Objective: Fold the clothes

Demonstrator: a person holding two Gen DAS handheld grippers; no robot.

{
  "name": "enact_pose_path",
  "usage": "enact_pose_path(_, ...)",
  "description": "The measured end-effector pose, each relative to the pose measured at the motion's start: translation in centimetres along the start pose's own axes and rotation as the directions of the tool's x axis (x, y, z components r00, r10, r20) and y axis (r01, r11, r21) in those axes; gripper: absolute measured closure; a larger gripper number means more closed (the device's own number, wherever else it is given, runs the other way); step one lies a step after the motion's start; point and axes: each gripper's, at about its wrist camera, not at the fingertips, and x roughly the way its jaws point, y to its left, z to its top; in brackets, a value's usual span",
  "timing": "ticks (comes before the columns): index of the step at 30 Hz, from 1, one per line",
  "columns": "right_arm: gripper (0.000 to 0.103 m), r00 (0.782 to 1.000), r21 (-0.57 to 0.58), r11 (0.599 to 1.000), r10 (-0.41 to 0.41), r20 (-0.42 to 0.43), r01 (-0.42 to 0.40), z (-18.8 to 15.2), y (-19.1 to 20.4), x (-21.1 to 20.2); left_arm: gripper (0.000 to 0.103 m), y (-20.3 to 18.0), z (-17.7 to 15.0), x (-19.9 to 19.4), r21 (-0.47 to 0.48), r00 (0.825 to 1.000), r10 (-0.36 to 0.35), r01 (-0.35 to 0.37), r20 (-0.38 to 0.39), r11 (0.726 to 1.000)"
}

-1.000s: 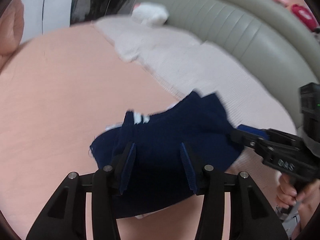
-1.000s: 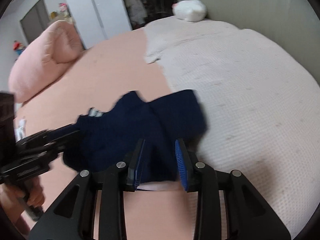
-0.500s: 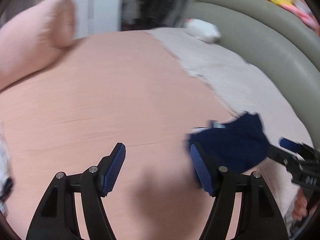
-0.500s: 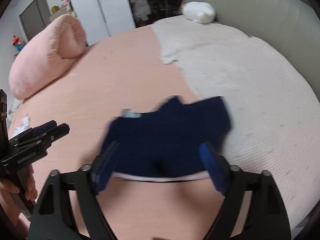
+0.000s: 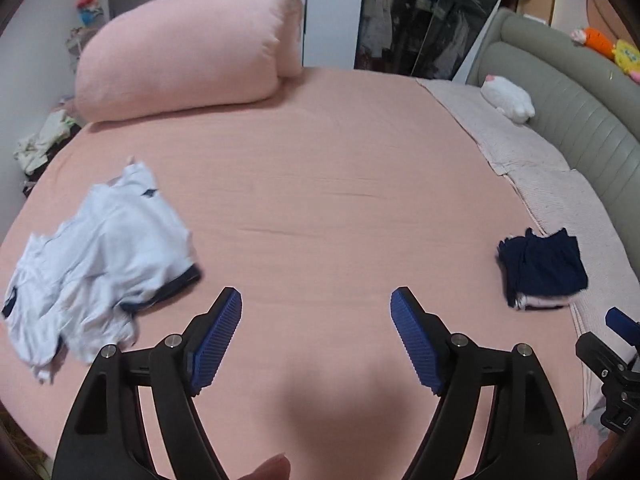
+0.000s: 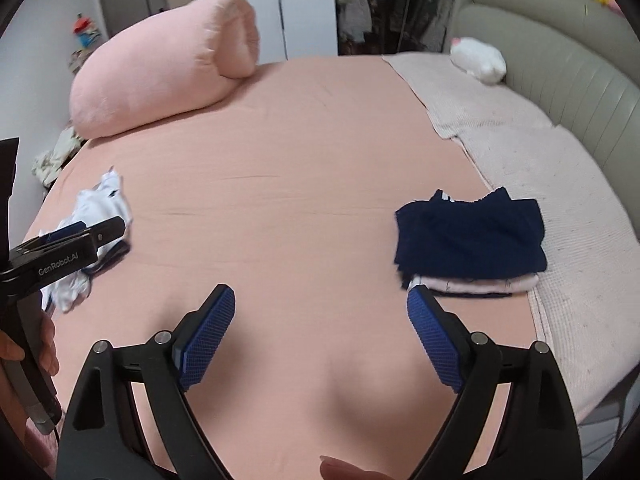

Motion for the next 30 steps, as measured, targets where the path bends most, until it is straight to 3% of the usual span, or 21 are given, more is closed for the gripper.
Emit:
enact_pose_path(7, 0.010, 0.998, -0.020, 0.999, -0.041, 0.038, 0.042, -6.2, 3.4, -8.1, 0.024, 2.3, -7.9, -9.9, 0.006, 0.999, -0.008, 0.008, 0.041, 1.000)
enact_pose_path(11, 0.010, 0.998, -0.042, 0.998, -0.051, 0.043, 0.053, -10.0, 4.7, -11.3, 0.024, 2.0, -11.8, -13.0, 0.012, 0.999, 0.011, -0.011, 0.042, 1.000)
enact_pose_path(23, 0.001, 0.998, -0.006, 0.999, -0.039, 0.042, 0.040, -17.8, 4.6, -15.5, 0.023, 1.0, -19.3, -16.5, 0.020, 0.999, -0.025, 0.025, 0.033, 0.999)
enact_pose_path(30, 0.001, 0.999, 0.031, 0.999, -0.032, 0.012, 0.031, -19.2, 3.9, -14.4, 0.019, -0.7, -19.7, -17.5, 0.063, 0.998, -0.005, 0.001, 0.058, 0.998)
